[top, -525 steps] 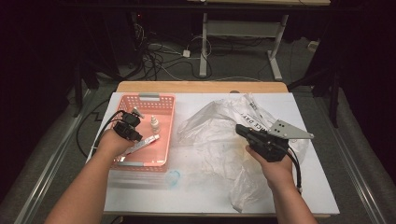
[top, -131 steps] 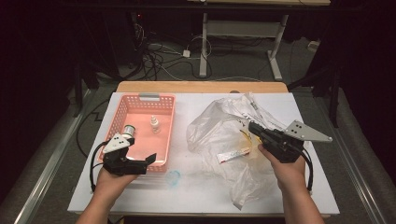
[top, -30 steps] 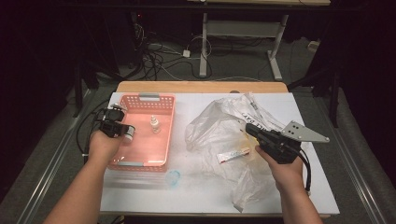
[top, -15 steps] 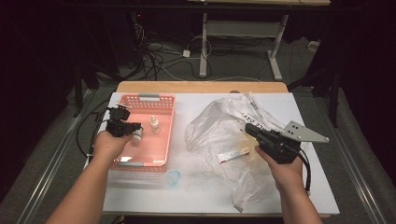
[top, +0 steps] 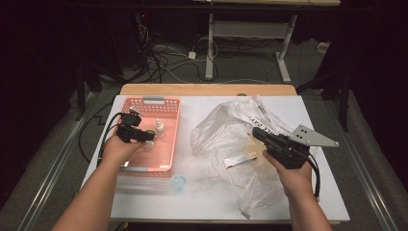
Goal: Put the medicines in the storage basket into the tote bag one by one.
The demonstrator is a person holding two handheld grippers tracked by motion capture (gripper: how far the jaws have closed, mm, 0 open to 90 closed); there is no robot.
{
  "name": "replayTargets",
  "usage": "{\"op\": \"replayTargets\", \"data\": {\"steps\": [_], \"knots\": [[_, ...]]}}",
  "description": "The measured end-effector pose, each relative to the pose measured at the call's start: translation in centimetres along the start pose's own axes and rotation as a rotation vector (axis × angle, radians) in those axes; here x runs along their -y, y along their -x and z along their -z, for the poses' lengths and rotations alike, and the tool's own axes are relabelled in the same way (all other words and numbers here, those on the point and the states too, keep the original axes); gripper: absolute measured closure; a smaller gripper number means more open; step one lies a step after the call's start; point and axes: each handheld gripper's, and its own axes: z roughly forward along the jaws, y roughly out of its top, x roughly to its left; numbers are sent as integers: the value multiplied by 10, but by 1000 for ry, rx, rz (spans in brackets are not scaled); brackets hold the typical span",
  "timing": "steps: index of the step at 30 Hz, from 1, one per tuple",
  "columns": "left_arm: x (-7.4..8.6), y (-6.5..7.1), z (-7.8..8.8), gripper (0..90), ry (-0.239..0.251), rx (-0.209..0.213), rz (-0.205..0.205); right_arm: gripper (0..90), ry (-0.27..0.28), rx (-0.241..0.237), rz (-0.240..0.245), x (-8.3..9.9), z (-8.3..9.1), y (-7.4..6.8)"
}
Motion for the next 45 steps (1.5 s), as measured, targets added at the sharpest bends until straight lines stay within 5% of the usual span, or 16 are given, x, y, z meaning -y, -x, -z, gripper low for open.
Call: {"op": "replayTargets", "data": {"steps": [19, 45], "knots": [[-3, 3, -21, 427, -185, -84, -4, 900, -5, -3, 1, 1, 0, 0], [-3, 6, -17, 496, -164, -74, -27, 900, -1, 0, -1, 1, 0, -1]]}}
